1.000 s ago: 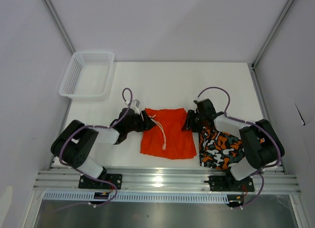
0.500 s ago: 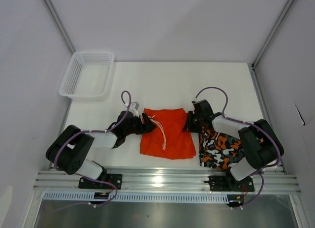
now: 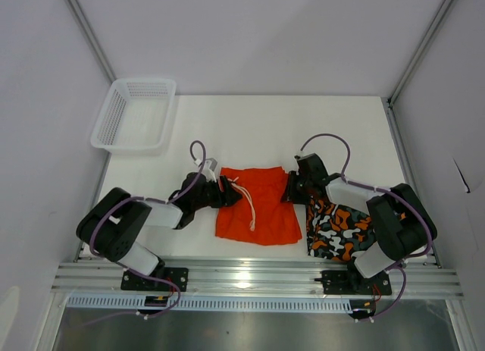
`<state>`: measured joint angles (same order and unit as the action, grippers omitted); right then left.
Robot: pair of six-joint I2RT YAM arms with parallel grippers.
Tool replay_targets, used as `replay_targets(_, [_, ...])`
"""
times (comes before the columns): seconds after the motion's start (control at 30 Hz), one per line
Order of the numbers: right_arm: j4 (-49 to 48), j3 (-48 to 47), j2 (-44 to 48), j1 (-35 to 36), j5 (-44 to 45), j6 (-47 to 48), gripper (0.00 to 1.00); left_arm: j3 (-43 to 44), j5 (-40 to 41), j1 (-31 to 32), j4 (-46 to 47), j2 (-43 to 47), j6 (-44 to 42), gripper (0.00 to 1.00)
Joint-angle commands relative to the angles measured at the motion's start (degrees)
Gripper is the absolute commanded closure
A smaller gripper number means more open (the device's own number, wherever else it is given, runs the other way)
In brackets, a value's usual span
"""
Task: Fold and stack the shorts
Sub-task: Neatly place the folded shorts to the corner
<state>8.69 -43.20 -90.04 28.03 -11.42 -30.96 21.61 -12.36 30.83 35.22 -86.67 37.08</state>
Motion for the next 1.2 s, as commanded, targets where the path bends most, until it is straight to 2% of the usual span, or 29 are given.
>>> replay_targets(0.0, [0.8,-0.9,-0.5,1.1,2.0,0.2,0.70,0.9,1.3,0.7,-0.6,-4.1,-1.0,0.34])
replay_targets(0.03, [1.8,-1.7,-0.5,1.8,3.8,0.2,0.71,1.2,2.3,1.2,-1.3,-4.5,-0.9,0.39])
replay_targets(0.07, [2.6,-2.1,-0.5,2.3,5.0,0.1,0.71,1.8,3.9,1.8,-2.3,-4.6,-0.5,0.51])
replay_targets(0.1, [4.7,-3.5,-0.6,2.8,6.4,-0.1,0.71,2.9,8.6,2.9,-4.2,-4.3,-0.7,0.56])
replay_targets(0.13, [5.8,-4.3,-0.5,4.3,9.4,-0.2,0.71,4.9,11.7,5.7,-7.2,-3.8,-1.0,0.62])
replay_targets(0.17, [7.0,-5.1,-0.5,4.9,11.0,-0.3,0.73,5.9,16.0,7.1,-13.4,-3.0,-1.0,0.73])
replay_targets(0.2, [9.4,-5.9,-0.5,5.6,12.3,-0.5,0.78,6.7,19.2,8.6,-15.9,-1.5,-1.0,0.78])
replay_targets(0.23, [10.5,-6.8,-0.4,6.3,14.4,-0.8,0.94,8.3,22.5,10.1,-17.5,-0.8,-0.7,0.82])
replay_targets(0.27, [11.8,-8.5,-0.3,7.4,16.8,-1.3,1.00,8.7,22.8,10.5,-18.5,-0.3,-0.3,0.90])
replay_targets(0.37, [14.8,-10.8,0.7,9.5,19.5,-2.3,1.00,10.1,22.8,11.3,-21.7,1.4,1.4,1.00])
replay_targets(0.5, [17.9,-13.1,2.0,11.1,20.7,-3.4,1.00,13.3,26.2,13.6,-28.8,3.2,2.8,1.00])
replay_targets(0.9, [26.4,-21.2,1.7,13.2,23.2,-2.4,0.99,23.7,24.9,17.5,-37.9,2.2,5.8,1.00])
replay_targets(1.07, [31.4,-22.6,4.9,10.4,24.4,-1.3,0.99,28.2,23.7,18.8,-38.8,1.4,6.3,1.00])
replay_targets(1.17, [33.7,-22.5,9.4,6.3,23.7,-0.2,0.99,31.6,23.8,20.4,-39.5,0.8,6.3,1.00])
